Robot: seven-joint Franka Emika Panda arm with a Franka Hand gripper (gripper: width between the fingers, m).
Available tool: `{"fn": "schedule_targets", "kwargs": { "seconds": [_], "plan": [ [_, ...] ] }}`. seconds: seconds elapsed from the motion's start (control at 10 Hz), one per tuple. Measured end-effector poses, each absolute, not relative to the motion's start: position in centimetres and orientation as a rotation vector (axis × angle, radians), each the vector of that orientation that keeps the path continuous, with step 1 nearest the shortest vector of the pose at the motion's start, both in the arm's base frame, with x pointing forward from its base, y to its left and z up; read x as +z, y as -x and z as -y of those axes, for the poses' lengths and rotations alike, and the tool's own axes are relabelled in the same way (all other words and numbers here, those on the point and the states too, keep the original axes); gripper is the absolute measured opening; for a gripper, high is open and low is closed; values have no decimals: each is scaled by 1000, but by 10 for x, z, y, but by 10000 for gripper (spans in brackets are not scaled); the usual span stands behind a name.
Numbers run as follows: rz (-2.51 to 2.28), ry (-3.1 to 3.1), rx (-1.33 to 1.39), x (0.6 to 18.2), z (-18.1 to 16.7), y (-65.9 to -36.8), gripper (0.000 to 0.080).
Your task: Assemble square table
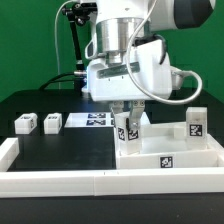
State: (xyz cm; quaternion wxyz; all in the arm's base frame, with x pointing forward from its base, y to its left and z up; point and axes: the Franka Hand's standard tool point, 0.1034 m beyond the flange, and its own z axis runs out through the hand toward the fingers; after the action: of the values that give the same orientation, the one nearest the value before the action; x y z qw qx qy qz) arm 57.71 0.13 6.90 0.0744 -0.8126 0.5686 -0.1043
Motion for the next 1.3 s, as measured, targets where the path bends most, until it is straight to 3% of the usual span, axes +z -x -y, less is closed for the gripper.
{"fn": "schedule_targets", "kwargs": {
  "seconds": [0.7,1.3],
  "plan": [
    [-2079,2086,-279,71,3,-578,300],
    [-2527,1373,-241,71,9,-571,310]
  ]
}}
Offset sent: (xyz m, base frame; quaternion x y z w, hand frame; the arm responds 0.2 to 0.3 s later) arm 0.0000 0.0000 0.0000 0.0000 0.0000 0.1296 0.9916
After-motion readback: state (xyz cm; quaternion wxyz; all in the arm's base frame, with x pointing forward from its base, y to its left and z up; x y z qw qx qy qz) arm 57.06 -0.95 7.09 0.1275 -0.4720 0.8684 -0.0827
